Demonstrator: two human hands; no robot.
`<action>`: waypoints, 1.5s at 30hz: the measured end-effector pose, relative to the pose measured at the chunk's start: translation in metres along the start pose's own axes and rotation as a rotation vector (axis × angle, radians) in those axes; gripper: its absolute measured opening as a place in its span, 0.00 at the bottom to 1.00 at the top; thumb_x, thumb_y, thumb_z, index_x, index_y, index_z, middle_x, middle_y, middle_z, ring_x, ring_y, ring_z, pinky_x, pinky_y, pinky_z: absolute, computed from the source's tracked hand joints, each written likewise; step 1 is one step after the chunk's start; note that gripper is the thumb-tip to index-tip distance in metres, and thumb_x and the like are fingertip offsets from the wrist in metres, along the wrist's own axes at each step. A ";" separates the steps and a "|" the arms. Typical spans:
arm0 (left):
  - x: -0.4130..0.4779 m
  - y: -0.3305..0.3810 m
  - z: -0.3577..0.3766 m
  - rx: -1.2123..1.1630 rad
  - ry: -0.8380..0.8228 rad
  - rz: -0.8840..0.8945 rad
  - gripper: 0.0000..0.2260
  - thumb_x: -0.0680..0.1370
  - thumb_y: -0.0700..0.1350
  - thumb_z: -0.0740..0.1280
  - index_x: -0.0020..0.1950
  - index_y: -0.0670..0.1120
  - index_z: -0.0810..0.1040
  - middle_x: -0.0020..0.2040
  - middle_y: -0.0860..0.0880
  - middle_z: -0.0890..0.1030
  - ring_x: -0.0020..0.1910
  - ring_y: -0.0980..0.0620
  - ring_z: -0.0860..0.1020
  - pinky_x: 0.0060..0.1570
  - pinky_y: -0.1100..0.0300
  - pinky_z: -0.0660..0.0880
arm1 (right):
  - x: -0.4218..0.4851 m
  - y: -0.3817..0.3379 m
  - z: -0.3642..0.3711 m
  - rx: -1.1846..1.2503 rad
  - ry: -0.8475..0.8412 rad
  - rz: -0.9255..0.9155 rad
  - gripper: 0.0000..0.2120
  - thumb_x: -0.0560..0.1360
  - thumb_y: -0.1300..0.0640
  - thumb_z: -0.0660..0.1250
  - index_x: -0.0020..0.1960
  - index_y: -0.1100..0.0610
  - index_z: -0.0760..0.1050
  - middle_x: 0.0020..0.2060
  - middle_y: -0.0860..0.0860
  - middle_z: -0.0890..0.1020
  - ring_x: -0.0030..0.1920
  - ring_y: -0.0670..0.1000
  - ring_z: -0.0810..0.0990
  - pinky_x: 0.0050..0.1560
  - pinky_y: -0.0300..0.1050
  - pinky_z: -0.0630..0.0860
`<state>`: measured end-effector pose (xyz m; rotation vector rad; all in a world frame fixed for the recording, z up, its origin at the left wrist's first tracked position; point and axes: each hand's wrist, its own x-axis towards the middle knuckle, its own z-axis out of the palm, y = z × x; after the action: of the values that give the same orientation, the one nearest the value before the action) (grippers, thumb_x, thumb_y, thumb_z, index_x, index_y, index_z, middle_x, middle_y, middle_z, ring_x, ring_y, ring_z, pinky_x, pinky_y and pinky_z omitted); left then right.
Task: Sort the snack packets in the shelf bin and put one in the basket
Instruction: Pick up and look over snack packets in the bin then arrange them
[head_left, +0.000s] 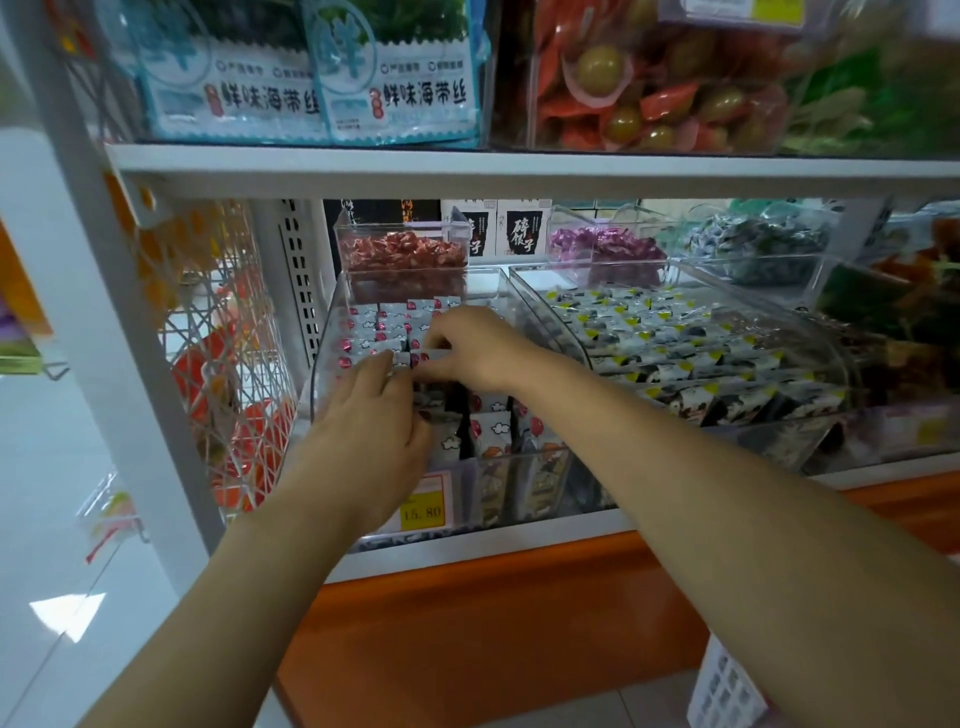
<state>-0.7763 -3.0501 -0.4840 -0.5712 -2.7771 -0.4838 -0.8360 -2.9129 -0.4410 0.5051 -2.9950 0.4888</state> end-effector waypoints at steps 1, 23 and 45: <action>0.000 -0.001 0.002 0.012 -0.028 0.001 0.23 0.79 0.48 0.51 0.73 0.42 0.61 0.75 0.43 0.57 0.74 0.46 0.52 0.72 0.47 0.55 | 0.001 0.001 0.000 -0.003 -0.038 -0.006 0.14 0.78 0.52 0.64 0.37 0.60 0.74 0.35 0.55 0.76 0.36 0.52 0.73 0.36 0.46 0.68; 0.000 0.006 -0.001 0.088 -0.135 -0.034 0.26 0.80 0.58 0.46 0.67 0.42 0.67 0.68 0.43 0.66 0.69 0.45 0.62 0.70 0.49 0.58 | 0.034 0.017 0.002 -0.168 0.148 -0.017 0.08 0.75 0.57 0.67 0.53 0.55 0.80 0.54 0.52 0.81 0.59 0.53 0.74 0.57 0.47 0.73; -0.005 0.027 -0.011 -0.357 0.247 -0.028 0.21 0.80 0.50 0.58 0.72 0.44 0.65 0.70 0.46 0.68 0.68 0.48 0.66 0.66 0.57 0.62 | -0.115 0.027 -0.002 1.075 0.782 0.229 0.05 0.78 0.63 0.61 0.43 0.59 0.70 0.42 0.56 0.78 0.33 0.44 0.80 0.35 0.40 0.80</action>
<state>-0.7586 -3.0327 -0.4685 -0.5058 -2.4797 -0.9963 -0.7364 -2.8527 -0.4604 -0.0430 -1.8416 1.7997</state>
